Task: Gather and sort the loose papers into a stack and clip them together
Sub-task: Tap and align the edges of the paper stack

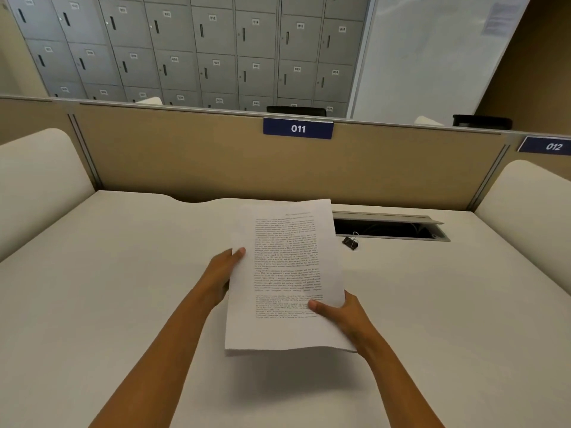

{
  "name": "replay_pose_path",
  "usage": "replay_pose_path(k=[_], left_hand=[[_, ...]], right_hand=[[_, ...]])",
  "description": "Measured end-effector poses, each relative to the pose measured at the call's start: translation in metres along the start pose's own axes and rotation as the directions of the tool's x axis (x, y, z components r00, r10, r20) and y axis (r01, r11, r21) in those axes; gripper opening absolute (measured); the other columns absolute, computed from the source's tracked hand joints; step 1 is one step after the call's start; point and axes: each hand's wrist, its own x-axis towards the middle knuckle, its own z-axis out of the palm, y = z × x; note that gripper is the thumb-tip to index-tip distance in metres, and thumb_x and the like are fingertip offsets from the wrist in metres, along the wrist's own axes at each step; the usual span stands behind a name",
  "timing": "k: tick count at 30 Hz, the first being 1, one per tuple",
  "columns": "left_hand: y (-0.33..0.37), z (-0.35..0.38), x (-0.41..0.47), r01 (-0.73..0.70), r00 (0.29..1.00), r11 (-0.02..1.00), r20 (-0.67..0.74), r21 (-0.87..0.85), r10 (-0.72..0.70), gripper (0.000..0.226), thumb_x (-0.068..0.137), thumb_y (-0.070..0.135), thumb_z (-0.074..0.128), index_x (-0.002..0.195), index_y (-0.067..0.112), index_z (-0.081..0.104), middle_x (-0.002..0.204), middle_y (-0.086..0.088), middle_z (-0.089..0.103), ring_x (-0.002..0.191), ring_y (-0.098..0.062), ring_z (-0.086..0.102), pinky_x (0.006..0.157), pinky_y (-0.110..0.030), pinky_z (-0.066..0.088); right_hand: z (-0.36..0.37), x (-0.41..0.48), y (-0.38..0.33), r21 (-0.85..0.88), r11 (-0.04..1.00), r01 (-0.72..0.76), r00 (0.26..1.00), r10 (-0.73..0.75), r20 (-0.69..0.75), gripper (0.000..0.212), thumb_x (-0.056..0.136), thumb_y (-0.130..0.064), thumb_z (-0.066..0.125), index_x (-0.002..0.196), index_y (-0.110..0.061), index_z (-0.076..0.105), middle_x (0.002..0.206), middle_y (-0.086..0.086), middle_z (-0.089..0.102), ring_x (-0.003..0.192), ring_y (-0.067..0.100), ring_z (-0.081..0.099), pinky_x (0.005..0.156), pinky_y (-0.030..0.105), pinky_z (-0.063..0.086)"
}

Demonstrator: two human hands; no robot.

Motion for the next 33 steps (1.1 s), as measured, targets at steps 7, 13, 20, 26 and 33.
replay_pose_path(k=[7, 13, 20, 26, 33], left_hand=[[0.027, 0.004, 0.024, -0.037, 0.982, 0.998, -0.185, -0.054, 0.026, 0.024, 0.092, 0.033, 0.05, 0.104, 0.013, 0.058, 0.107, -0.011, 0.064, 0.092, -0.031, 0.062, 0.086, -0.048, 0.051], [0.019, 0.008, 0.035, -0.022, 0.966, 1.0, -0.257, -0.018, 0.016, 0.023, 0.09, 0.037, 0.053, 0.096, 0.016, 0.058, 0.107, -0.012, 0.066, 0.095, -0.035, 0.063, 0.088, -0.052, 0.051], [0.009, 0.006, 0.047, 0.023, 0.947, 0.999, -0.32, -0.046, -0.037, 0.026, 0.09, 0.037, 0.052, 0.1, 0.015, 0.061, 0.108, -0.012, 0.066, 0.097, -0.036, 0.062, 0.091, -0.053, 0.049], [0.003, 0.003, 0.06, 0.033, 0.939, 0.998, -0.34, -0.06, -0.052, 0.025, 0.091, 0.035, 0.052, 0.102, 0.014, 0.061, 0.107, -0.011, 0.065, 0.095, -0.033, 0.061, 0.091, -0.05, 0.049], [-0.007, -0.002, 0.076, 0.029, 0.949, 0.995, -0.311, -0.093, -0.057, 0.022, 0.09, 0.03, 0.054, 0.103, 0.014, 0.063, 0.102, -0.008, 0.067, 0.085, -0.025, 0.063, 0.072, -0.036, 0.053]], right_hand=[[0.006, 0.004, 0.009, 0.03, 0.999, -0.025, 0.999, 0.025, 0.025, 0.036, 0.072, -0.016, 0.078, 0.105, -0.02, 0.064, 0.094, -0.006, 0.075, 0.085, 0.017, 0.072, 0.066, 0.024, 0.056], [0.003, 0.015, 0.02, -0.003, 0.998, -0.055, 0.998, 0.055, 0.021, 0.039, 0.071, -0.024, 0.078, 0.106, -0.024, 0.062, 0.093, -0.009, 0.075, 0.085, 0.013, 0.072, 0.065, 0.022, 0.056], [-0.022, 0.051, 0.022, -0.205, 0.978, -0.033, 0.998, 0.023, -0.052, 0.043, 0.076, -0.049, 0.063, 0.113, -0.031, 0.051, 0.108, -0.002, 0.068, 0.09, 0.014, 0.069, 0.066, 0.025, 0.058], [-0.059, 0.112, 0.006, -0.411, 0.912, 0.001, 0.943, -0.137, -0.302, 0.042, 0.081, -0.045, 0.06, 0.111, -0.017, 0.059, 0.096, 0.01, 0.069, 0.079, 0.023, 0.067, 0.064, 0.032, 0.055], [-0.113, 0.183, -0.014, -0.635, 0.763, -0.116, 0.818, -0.289, -0.497, 0.041, 0.089, -0.023, 0.06, 0.125, -0.003, 0.053, 0.119, 0.018, 0.06, 0.106, 0.033, 0.059, 0.085, 0.033, 0.044]])
